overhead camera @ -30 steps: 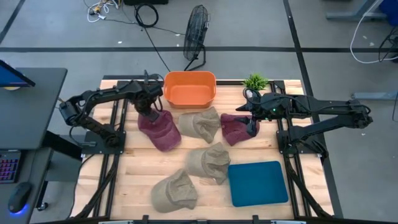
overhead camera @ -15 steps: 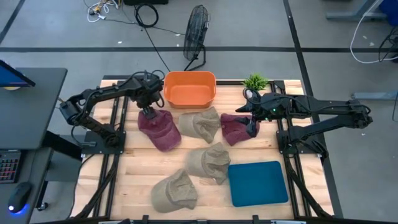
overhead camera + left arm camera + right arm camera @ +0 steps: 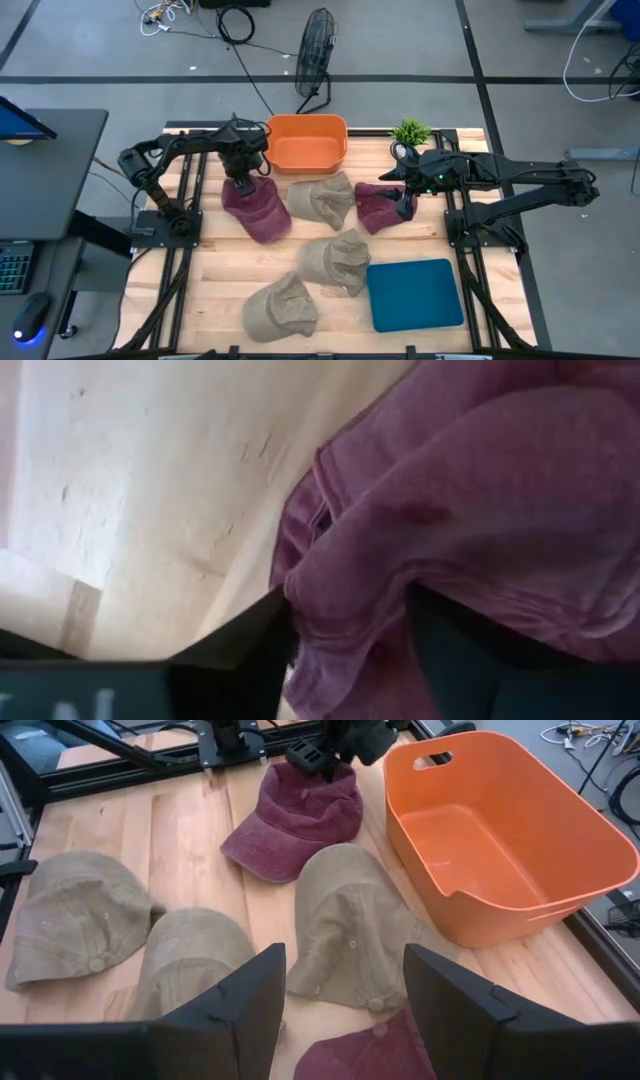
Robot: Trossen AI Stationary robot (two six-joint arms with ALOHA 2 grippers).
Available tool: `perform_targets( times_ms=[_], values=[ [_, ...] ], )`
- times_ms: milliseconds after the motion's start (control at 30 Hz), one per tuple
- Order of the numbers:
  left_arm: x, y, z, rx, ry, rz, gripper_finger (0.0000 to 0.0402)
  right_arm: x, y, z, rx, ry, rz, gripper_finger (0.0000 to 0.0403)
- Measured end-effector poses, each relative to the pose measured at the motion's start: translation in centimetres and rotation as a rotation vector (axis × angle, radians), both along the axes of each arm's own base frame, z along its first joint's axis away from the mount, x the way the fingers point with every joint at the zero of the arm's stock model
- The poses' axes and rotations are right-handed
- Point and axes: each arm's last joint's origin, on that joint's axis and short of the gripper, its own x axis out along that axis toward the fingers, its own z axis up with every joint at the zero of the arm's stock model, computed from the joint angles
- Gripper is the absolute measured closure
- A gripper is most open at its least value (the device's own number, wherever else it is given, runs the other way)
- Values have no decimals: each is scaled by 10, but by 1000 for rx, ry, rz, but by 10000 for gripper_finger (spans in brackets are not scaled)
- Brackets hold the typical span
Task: Pick & Place hat
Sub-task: Put the left red cap into the orange bin
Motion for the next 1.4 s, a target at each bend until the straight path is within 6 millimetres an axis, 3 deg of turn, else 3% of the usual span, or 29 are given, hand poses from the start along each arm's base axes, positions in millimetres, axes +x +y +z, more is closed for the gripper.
perform_targets(
  times_ms=[233,433,667,867,1100,1267,1400],
  values=[
    [-3,-3,6,1,6,52,383,0,0,0,-4,1,1,193],
    [-9,-21,40,9,6,69,392,0,0,0,-4,3,1,193],
    [-8,-57,127,28,-45,114,392,0,0,0,-1,3,-1,193],
    [-6,-81,210,7,-358,284,391,0,0,0,-1,3,-1,193],
    [-4,-97,290,56,-754,305,391,0,0,0,-1,3,-2,193],
    [6,-96,325,105,-1068,295,393,0,0,0,-1,3,-2,193],
    [17,-86,333,145,-1186,301,393,0,0,0,-1,3,-2,193]
  ],
)
